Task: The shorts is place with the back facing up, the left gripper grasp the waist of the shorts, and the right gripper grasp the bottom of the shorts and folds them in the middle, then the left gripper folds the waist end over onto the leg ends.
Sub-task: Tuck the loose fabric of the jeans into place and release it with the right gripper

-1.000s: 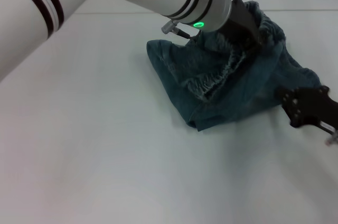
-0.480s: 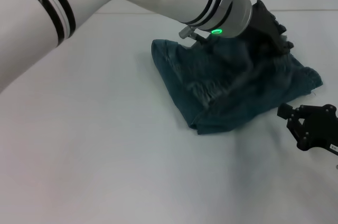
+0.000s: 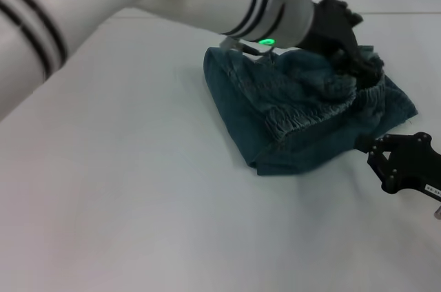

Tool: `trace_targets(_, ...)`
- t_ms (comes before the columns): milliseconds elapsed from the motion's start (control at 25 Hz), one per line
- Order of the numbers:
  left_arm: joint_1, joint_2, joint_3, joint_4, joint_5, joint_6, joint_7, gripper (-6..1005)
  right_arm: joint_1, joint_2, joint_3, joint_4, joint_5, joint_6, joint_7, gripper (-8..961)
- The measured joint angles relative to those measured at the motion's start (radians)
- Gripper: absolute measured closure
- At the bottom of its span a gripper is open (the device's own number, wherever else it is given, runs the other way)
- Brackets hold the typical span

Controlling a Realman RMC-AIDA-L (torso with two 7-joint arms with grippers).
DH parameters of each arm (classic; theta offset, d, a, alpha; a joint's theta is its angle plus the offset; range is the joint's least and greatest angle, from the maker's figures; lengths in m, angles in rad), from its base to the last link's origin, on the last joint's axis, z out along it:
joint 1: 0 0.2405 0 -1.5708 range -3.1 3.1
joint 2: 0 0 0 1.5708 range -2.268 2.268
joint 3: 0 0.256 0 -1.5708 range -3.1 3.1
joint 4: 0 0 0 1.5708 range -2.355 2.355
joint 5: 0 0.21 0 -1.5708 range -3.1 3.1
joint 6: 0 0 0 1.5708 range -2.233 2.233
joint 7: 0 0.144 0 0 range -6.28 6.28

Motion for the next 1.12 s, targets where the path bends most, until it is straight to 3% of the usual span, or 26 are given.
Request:
trace_targets(160, 0.206, -0.001, -0.03, 0.18, -0.083, 0.016, 0.103, 268, -0.008, -0.007, 0.005, -0.078, -0.063, -0.06, 0.077, 938)
trace_targets(240, 0.314, -0.003, -0.073, 0.232, -0.174, 0.05, 0.187, 175, -0.02, 0.0, 0.006, -0.176, -0.124, -0.087, 0.159, 938)
trace_targets(400, 0.471, -0.003, -0.192, 0.219, -0.374, 0.171, 0.379, 78, -0.028, 0.014, -0.005, -0.396, -0.247, -0.112, 0.343, 937)
trace_targets(480, 0.528, -0.003, -0.274, 0.173, -0.46, 0.256, 0.47, 54, -0.024, 0.018, -0.019, -0.511, -0.31, -0.117, 0.451, 872)
trace_targets(600, 0.578, -0.003, -0.391, 0.084, -0.54, 0.355, 0.577, 56, -0.021, 0.02, -0.059, -0.695, -0.402, -0.118, 0.613, 775)
trace_targets(680, 0.606, 0.0, -0.48, 0.0, -0.581, 0.421, 0.658, 57, -0.02, 0.02, -0.1, -0.837, -0.471, -0.118, 0.723, 528)
trace_targets(840, 0.635, 0.005, -0.61, -0.12, -0.595, 0.502, 0.777, 59, 0.038, 0.018, -0.199, -1.036, -0.657, -0.137, 0.924, 437)
trace_targets(1120, 0.687, 0.008, -0.742, -0.208, -0.584, 0.525, 0.852, 59, 0.27, 0.018, -0.395, -1.083, -1.092, -0.254, 1.202, 278)
